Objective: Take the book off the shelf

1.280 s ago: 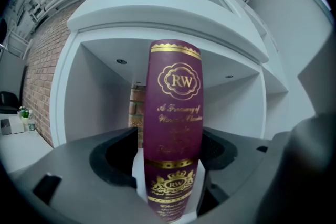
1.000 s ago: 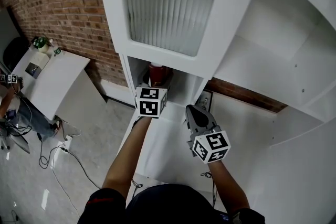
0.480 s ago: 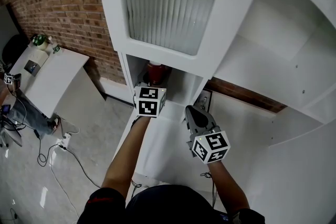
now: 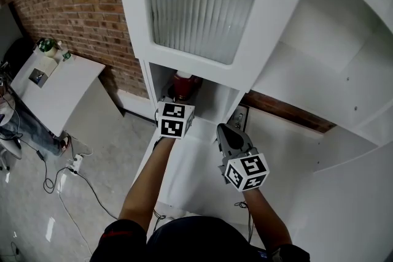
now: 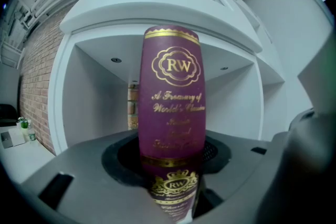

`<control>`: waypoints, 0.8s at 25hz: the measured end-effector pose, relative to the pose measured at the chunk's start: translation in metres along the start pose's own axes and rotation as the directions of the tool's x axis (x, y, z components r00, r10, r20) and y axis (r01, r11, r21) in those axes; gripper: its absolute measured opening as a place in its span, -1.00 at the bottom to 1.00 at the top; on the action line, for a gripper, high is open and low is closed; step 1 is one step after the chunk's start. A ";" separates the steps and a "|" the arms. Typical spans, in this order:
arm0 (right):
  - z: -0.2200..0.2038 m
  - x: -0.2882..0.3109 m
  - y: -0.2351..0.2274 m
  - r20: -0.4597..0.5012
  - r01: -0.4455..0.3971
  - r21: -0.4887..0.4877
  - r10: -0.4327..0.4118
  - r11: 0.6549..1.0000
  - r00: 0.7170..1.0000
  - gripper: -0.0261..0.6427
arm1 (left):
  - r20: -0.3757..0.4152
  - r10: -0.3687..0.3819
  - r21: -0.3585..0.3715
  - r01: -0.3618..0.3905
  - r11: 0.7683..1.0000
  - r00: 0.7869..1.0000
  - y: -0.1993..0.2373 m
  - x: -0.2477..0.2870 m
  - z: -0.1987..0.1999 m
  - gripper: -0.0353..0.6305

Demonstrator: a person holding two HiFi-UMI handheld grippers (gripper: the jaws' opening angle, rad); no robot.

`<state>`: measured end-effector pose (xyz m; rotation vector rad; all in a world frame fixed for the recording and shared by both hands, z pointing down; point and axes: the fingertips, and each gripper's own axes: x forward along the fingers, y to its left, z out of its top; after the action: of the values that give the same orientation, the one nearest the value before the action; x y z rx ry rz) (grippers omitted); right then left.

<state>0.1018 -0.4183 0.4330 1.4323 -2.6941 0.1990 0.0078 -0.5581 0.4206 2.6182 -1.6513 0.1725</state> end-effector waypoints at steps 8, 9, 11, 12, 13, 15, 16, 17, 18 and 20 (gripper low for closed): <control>-0.001 0.004 0.007 0.003 -0.005 -0.009 0.005 1.000 1.000 -0.87 | -0.003 -0.007 0.011 0.007 1.000 1.000 0.004 -0.006 -0.002 -0.19; 0.000 0.004 0.008 0.003 -0.006 -0.010 0.006 1.000 1.000 -0.87 | -0.004 -0.008 0.011 0.008 1.000 1.000 0.004 -0.007 -0.003 -0.19; 0.001 0.004 0.011 0.006 -0.009 -0.015 0.010 1.000 1.000 -0.87 | -0.006 -0.009 0.012 0.009 1.000 1.000 0.004 -0.010 -0.003 -0.19; 0.002 0.004 0.012 0.007 -0.011 -0.018 0.011 1.000 1.000 -0.87 | -0.006 -0.009 0.013 0.009 1.000 1.000 0.004 -0.012 -0.003 -0.19; 0.003 0.003 0.014 0.008 -0.012 -0.021 0.012 1.000 1.000 -0.87 | -0.007 -0.008 0.014 0.008 1.000 1.000 0.004 -0.014 -0.003 -0.19; 0.004 0.002 0.018 0.009 -0.014 -0.025 0.014 1.000 1.000 -0.87 | -0.010 -0.006 0.010 0.006 1.000 1.000 0.005 -0.018 -0.003 -0.19; 0.004 0.001 0.019 0.008 -0.014 -0.026 0.014 1.000 1.000 -0.87 | -0.010 -0.005 0.007 0.005 1.000 1.000 0.005 -0.021 -0.003 -0.19; 0.004 0.000 0.020 0.007 -0.013 -0.028 0.013 1.000 1.000 -0.87 | -0.008 -0.006 0.005 0.006 1.000 1.000 0.005 -0.023 -0.003 -0.19; 0.004 0.000 0.021 0.006 -0.011 -0.029 0.011 1.000 1.000 -0.87 | -0.007 -0.005 0.004 0.006 1.000 1.000 0.005 -0.024 -0.003 -0.19; 0.004 -0.002 0.022 0.004 -0.007 -0.029 0.007 1.000 1.000 -0.87 | -0.006 -0.004 0.003 0.004 1.000 1.000 0.005 -0.028 -0.003 -0.19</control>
<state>0.0842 -0.4054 0.4272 1.4169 -2.6941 0.1570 -0.0091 -0.5349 0.4203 2.6202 -1.6445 0.1825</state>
